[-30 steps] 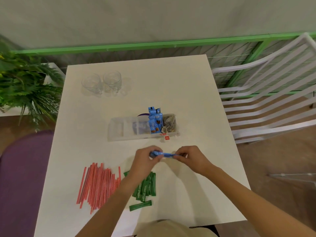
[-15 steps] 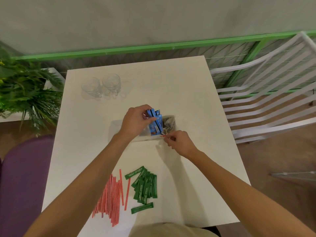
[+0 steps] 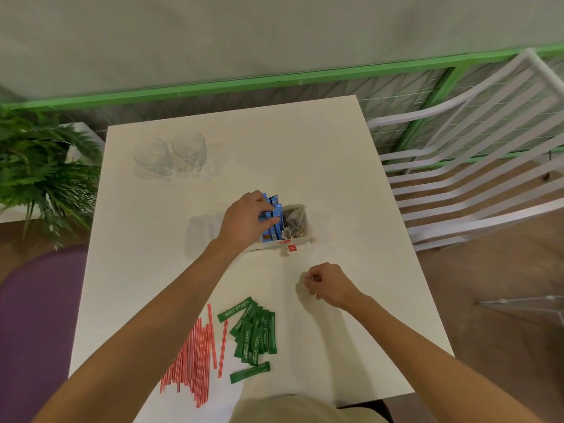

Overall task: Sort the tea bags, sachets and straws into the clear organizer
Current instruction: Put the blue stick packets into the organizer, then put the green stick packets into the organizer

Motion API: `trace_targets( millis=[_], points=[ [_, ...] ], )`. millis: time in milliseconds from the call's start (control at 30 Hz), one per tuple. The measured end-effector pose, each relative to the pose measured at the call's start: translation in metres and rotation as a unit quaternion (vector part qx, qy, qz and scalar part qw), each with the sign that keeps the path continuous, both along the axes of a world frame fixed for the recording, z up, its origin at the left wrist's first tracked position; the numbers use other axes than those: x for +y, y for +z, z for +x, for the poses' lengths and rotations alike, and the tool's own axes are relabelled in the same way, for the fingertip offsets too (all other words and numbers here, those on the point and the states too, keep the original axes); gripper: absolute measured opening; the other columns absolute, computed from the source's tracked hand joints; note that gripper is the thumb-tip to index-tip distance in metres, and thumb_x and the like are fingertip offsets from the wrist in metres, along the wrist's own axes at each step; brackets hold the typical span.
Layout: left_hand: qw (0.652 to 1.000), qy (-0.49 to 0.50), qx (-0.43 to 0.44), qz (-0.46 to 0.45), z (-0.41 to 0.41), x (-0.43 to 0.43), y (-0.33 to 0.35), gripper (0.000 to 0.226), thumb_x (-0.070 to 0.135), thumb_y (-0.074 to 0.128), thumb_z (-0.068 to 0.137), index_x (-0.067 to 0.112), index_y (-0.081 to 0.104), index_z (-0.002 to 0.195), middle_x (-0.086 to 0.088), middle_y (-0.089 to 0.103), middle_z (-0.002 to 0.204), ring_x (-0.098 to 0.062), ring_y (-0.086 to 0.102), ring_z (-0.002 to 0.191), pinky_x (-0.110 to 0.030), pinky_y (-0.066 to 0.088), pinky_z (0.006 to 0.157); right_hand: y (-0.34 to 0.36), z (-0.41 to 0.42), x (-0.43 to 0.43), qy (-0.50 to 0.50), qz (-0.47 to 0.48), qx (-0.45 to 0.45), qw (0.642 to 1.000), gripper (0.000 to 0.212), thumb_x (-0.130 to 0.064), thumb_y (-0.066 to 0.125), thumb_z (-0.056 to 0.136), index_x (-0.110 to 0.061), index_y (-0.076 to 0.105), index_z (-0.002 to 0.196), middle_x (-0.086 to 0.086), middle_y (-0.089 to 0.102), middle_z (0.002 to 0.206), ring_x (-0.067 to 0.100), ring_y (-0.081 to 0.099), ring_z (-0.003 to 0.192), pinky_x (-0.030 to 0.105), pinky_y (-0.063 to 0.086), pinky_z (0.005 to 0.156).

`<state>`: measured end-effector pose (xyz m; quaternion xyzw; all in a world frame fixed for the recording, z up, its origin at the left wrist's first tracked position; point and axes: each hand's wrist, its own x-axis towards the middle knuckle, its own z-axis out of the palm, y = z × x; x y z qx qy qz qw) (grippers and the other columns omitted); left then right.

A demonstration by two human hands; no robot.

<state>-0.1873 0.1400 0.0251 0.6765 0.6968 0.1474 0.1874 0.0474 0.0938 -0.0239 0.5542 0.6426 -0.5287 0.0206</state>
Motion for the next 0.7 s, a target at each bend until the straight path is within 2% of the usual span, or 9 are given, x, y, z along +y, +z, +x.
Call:
trace_targets(
  millis=[133, 200, 367, 433, 533, 600, 700],
  points=[
    [1.000, -0.006, -0.019, 0.006, -0.001, 0.002, 0.001, 0.027, 0.032, 0.077, 0.079, 0.017, 0.072, 0.101, -0.001, 0.057, 0.091, -0.018, 0.055, 0.083, -0.033, 0.047, 0.071, 0.001, -0.003, -0.003, 0.010, -0.013, -0.008, 1.000, 0.026, -0.007, 0.054, 0.089, -0.022, 0.062, 0.070, 0.000, 0.062, 0.067, 0.009, 0.057, 0.056, 0.022, 0.051, 0.056],
    [0.999, -0.003, -0.032, 0.014, -0.002, 0.001, 0.002, 0.028, 0.030, 0.078, 0.078, 0.017, 0.071, 0.102, -0.002, 0.056, 0.088, -0.019, 0.056, 0.080, -0.036, 0.050, 0.071, -0.001, -0.006, -0.006, 0.017, -0.020, -0.006, 1.000, 0.023, -0.007, 0.055, 0.089, -0.020, 0.063, 0.072, 0.001, 0.063, 0.068, 0.011, 0.058, 0.056, 0.023, 0.052, 0.056],
    [0.990, 0.035, -0.115, 0.070, 0.000, -0.023, 0.010, 0.021, 0.024, 0.074, 0.082, 0.018, 0.070, 0.102, 0.001, 0.055, 0.083, -0.010, 0.048, 0.071, -0.024, 0.043, 0.066, -0.008, -0.013, -0.019, 0.043, -0.040, 0.001, 0.998, 0.017, -0.008, 0.056, 0.089, -0.017, 0.066, 0.078, 0.001, 0.064, 0.070, 0.013, 0.061, 0.062, 0.026, 0.054, 0.061],
    [0.985, 0.046, -0.148, 0.079, 0.003, -0.048, 0.012, 0.013, 0.019, 0.071, 0.085, 0.017, 0.071, 0.098, 0.003, 0.057, 0.079, -0.009, 0.049, 0.067, -0.027, 0.046, 0.065, -0.010, -0.016, -0.026, 0.052, -0.047, 0.004, 0.998, 0.019, -0.008, 0.057, 0.089, -0.019, 0.065, 0.076, 0.000, 0.064, 0.070, 0.012, 0.061, 0.062, 0.027, 0.055, 0.062],
    [0.983, 0.075, -0.167, 0.019, 0.006, -0.094, 0.003, 0.004, 0.020, 0.068, 0.087, 0.020, 0.071, 0.089, 0.007, 0.063, 0.072, -0.011, 0.056, 0.064, -0.033, 0.052, 0.066, -0.014, -0.023, -0.041, 0.077, -0.055, 0.006, 0.995, 0.014, -0.012, 0.060, 0.090, -0.017, 0.066, 0.079, -0.003, 0.063, 0.069, 0.010, 0.059, 0.061, 0.026, 0.054, 0.063],
    [0.980, 0.101, -0.164, -0.048, 0.008, -0.125, -0.010, 0.005, 0.027, 0.067, 0.088, 0.026, 0.071, 0.085, 0.010, 0.064, 0.068, -0.009, 0.059, 0.063, -0.033, 0.053, 0.066, -0.017, -0.028, -0.052, 0.088, -0.053, 0.004, 0.995, 0.011, -0.018, 0.063, 0.088, -0.016, 0.068, 0.079, -0.003, 0.064, 0.070, 0.013, 0.060, 0.064, 0.032, 0.056, 0.068],
    [0.974, 0.119, -0.140, -0.134, 0.009, -0.167, -0.030, 0.008, 0.032, 0.064, 0.089, 0.029, 0.071, 0.085, 0.013, 0.067, 0.071, -0.005, 0.061, 0.065, -0.033, 0.054, 0.069, -0.018, -0.038, -0.067, 0.105, -0.029, -0.039, 0.993, 0.020, -0.031, 0.065, 0.084, -0.015, 0.069, 0.074, 0.000, 0.069, 0.075, 0.018, 0.064, 0.070, 0.035, 0.055, 0.072]
  ],
)
